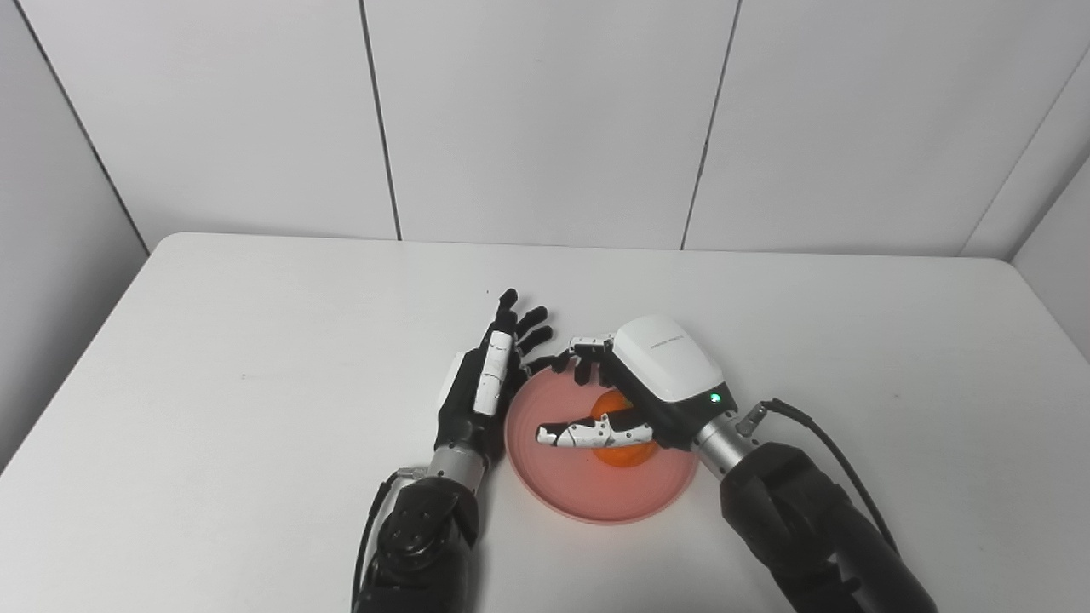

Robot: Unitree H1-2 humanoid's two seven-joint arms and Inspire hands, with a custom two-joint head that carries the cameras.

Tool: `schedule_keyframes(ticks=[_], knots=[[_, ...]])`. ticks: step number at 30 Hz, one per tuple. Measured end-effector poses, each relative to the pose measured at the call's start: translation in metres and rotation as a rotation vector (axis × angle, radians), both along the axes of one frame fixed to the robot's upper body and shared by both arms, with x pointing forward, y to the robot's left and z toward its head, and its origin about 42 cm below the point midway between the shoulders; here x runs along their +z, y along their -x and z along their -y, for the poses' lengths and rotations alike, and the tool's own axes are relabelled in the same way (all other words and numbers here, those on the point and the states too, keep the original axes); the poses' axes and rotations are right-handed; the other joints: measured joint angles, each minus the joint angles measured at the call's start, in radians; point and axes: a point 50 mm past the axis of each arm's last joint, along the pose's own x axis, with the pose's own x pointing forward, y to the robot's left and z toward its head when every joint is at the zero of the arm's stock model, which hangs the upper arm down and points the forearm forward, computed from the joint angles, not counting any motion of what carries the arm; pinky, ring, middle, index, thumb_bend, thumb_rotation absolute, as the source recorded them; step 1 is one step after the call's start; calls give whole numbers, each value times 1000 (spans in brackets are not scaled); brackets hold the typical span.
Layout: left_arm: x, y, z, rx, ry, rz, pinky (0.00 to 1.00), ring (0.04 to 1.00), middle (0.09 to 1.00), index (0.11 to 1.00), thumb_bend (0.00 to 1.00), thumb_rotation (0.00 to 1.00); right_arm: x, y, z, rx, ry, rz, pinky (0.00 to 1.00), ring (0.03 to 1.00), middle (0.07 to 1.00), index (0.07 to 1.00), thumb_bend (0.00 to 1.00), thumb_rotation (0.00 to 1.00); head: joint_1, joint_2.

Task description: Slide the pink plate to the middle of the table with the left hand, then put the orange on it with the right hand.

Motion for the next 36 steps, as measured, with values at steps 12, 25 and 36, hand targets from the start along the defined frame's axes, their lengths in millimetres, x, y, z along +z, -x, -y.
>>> schedule_keyframes(ticks=[12, 25, 36], knots=[[2, -3, -3, 23, 33, -4, 781, 866, 873, 1000, 869, 894, 19, -10, 12, -50, -133, 106, 428, 513, 587, 611, 713, 1000, -2, 0], [-5, -3, -9, 146, -69, 89, 883, 904, 942, 1000, 760, 928, -1, -22, 37, -113, -189, 94, 559, 673, 721, 686, 720, 1000, -2, -2], [-4, -2, -10, 272, -198, 141, 1000, 1000, 1000, 1000, 713, 1000, -54, -9, 67, -316, -742, -206, 834, 881, 890, 862, 760, 1000, 0, 3]])
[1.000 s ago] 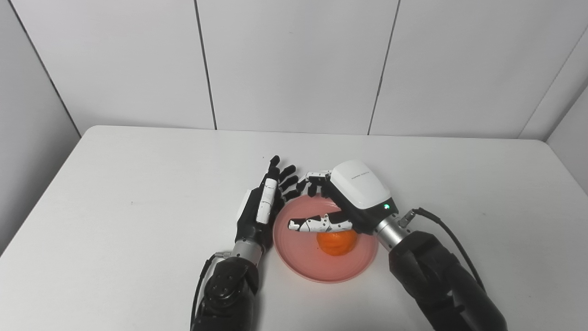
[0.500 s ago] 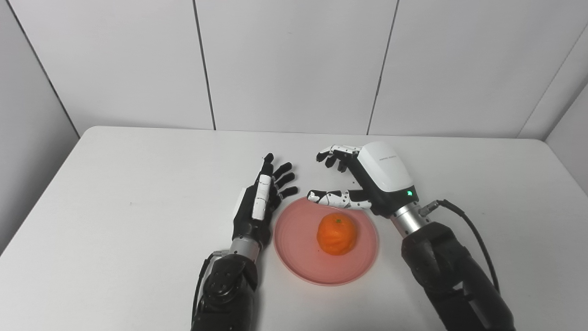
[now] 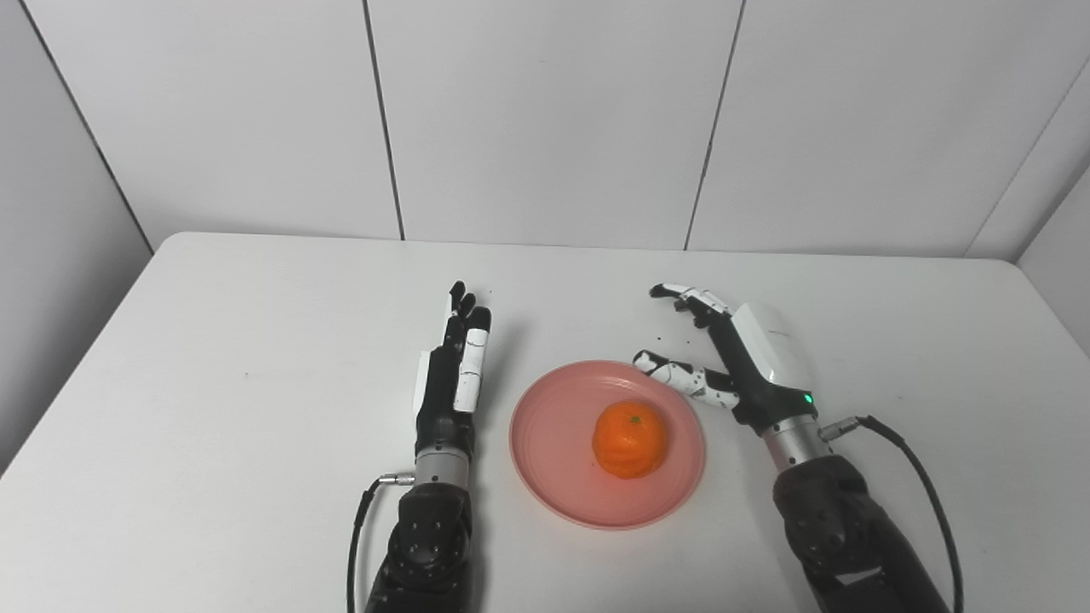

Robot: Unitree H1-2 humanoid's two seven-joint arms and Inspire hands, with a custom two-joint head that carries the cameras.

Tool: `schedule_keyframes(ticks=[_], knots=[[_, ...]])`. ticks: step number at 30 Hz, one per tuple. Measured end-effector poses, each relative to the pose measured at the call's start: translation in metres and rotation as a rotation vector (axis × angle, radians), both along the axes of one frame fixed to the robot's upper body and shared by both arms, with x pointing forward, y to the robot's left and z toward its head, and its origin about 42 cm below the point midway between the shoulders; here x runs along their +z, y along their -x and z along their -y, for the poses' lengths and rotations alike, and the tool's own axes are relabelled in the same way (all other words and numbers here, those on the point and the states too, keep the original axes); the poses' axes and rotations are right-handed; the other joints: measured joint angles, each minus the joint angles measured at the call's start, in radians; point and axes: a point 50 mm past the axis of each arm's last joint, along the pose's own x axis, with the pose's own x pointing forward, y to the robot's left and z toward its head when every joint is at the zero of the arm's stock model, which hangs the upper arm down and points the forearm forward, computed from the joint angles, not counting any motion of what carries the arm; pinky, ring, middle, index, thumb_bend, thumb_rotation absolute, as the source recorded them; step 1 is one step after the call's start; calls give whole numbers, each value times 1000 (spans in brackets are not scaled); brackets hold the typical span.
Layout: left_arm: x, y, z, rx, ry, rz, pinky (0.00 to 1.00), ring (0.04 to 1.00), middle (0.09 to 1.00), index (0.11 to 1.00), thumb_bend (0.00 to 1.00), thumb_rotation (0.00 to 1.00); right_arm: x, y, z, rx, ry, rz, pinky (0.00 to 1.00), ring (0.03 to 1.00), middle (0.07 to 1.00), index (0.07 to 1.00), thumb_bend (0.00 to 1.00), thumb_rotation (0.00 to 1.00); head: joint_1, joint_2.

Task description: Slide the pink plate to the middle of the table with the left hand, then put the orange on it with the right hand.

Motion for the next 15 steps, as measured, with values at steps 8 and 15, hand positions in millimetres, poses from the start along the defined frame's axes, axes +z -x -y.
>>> schedule_keyframes(ticks=[8, 15], knots=[[0, 6, -3, 27, -42, 9, 1000, 1000, 1000, 1000, 682, 1000, -28, 6, 3, -106, -537, -154, 909, 914, 916, 903, 827, 1000, -2, 3], [-3, 12, -7, 36, -47, -44, 1000, 1000, 1000, 1000, 760, 1000, -30, 13, -6, -119, -849, -194, 997, 974, 982, 979, 869, 1000, -6, 6]])
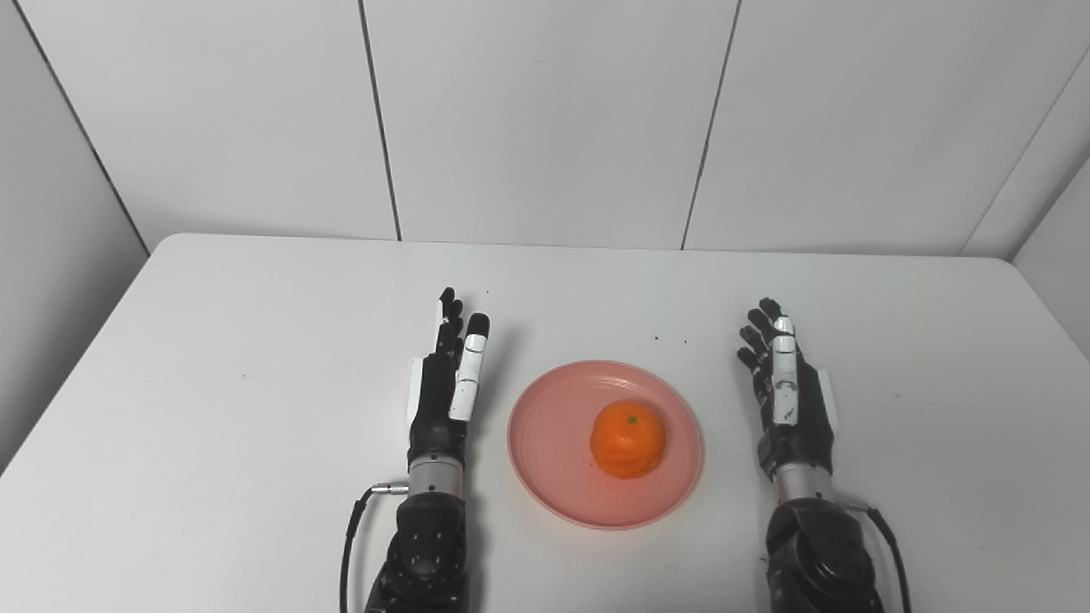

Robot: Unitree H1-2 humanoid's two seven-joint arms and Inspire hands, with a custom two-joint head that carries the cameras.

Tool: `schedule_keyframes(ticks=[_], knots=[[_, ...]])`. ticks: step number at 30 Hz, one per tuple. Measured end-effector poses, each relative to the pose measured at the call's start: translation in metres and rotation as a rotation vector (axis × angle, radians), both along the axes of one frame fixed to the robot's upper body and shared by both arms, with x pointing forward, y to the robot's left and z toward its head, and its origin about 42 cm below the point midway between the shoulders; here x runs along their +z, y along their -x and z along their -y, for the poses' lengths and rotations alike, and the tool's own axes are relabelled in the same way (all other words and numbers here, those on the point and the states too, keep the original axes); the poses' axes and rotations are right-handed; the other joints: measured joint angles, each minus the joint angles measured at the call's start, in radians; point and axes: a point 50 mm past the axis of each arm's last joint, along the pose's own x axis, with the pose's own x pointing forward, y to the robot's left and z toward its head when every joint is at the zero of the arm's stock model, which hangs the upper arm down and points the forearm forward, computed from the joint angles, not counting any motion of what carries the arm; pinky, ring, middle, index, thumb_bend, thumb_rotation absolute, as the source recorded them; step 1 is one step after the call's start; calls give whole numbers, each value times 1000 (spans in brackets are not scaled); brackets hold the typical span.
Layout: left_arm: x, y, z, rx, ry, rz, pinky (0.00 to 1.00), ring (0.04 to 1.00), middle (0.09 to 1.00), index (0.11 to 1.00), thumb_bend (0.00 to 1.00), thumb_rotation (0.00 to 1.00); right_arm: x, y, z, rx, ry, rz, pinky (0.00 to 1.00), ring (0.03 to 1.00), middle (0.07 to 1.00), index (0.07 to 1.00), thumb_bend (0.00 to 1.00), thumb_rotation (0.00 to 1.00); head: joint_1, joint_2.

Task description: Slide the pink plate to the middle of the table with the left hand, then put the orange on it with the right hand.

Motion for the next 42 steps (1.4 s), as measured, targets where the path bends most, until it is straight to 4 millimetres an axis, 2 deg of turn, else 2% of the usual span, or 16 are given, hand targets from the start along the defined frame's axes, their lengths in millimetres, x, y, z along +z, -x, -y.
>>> schedule_keyframes(ticks=[4, 8, 28, 42], knots=[[0, 0, -1, -11, -5, -8, 1000, 1000, 1000, 1000, 774, 1000, 1, 3, -5, -2, -132, 9, 983, 958, 967, 970, 850, 1000, 0, 0], [0, 0, 0, -18, -6, -12, 1000, 1000, 1000, 1000, 771, 1000, -2, 4, -9, 8, -170, 3, 973, 952, 963, 973, 839, 1000, 0, 0], [1, 0, -2, -14, -3, -19, 1000, 1000, 1000, 1000, 820, 1000, -3, 6, -13, 53, -131, 3, 998, 954, 951, 954, 853, 1000, 0, 8], [2, 0, -2, -14, -6, -28, 1000, 1000, 1000, 1000, 826, 1000, -6, 8, -13, 91, -7, -10, 1000, 942, 925, 926, 878, 1000, 2, 14]])
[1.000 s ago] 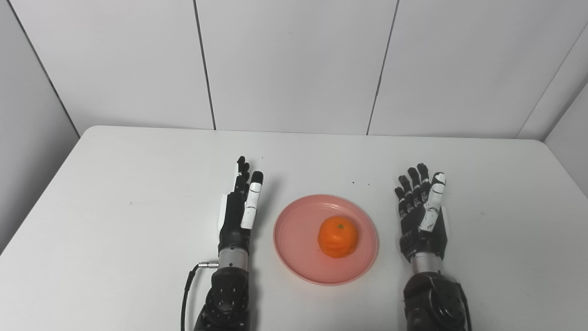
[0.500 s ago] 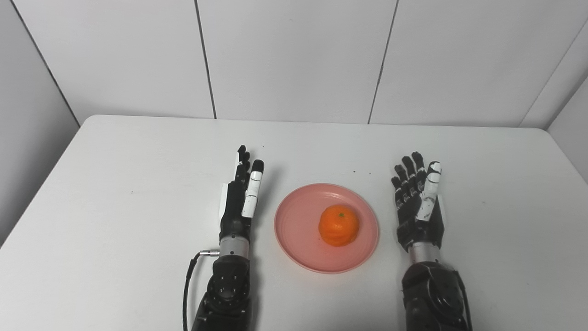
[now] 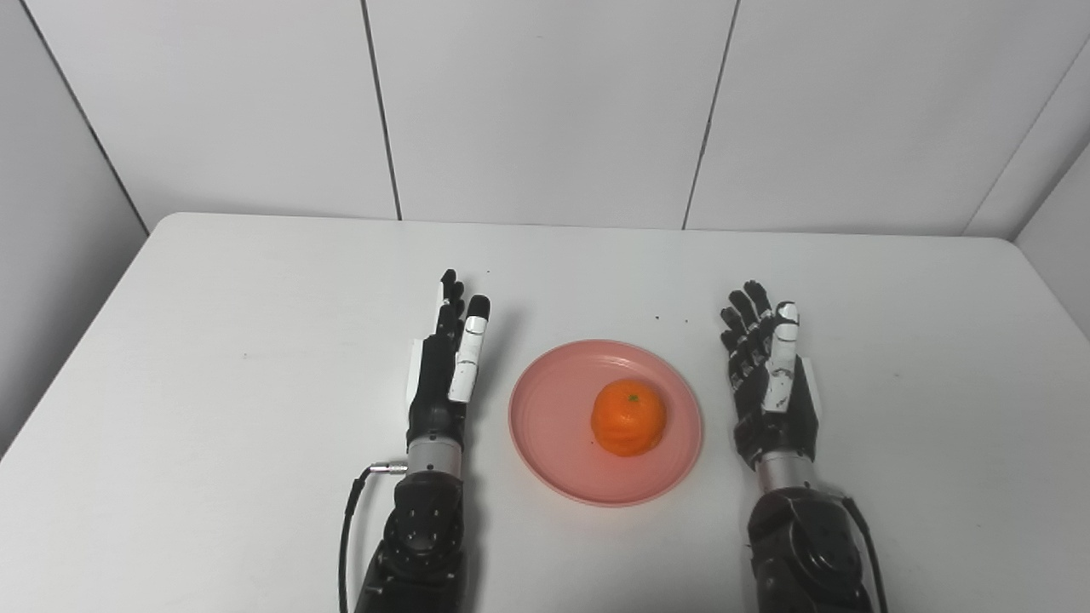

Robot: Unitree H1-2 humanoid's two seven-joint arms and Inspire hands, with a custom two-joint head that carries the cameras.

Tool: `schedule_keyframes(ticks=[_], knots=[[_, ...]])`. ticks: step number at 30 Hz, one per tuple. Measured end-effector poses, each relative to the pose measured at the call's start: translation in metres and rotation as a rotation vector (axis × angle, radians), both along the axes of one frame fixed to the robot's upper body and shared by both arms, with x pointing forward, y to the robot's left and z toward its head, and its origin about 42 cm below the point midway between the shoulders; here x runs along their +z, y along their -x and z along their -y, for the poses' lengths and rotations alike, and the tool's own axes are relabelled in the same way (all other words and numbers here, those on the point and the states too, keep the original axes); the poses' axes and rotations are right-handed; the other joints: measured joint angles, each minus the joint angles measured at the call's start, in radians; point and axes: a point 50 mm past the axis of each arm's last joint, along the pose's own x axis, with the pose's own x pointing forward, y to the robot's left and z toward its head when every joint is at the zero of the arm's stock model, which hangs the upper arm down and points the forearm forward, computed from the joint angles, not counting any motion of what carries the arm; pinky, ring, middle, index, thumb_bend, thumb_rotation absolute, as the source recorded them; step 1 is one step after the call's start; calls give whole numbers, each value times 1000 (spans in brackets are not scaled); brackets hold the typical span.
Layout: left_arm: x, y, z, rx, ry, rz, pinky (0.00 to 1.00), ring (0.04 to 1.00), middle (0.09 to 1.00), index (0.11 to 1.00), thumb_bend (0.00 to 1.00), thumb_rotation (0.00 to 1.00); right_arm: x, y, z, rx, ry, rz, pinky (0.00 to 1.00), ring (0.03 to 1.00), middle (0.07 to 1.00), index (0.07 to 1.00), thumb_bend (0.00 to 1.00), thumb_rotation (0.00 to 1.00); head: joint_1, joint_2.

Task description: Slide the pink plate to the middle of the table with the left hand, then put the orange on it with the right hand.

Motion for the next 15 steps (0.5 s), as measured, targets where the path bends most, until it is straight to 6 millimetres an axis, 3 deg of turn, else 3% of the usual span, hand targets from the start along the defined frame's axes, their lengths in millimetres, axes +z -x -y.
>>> schedule_keyframes(ticks=[15], knots=[[0, 0, 0, 0, 11, -2, 1000, 1000, 1000, 1000, 834, 1000, -1, -3, 0, 13, 114, 9, 1000, 944, 919, 938, 843, 1000, -2, 2]])
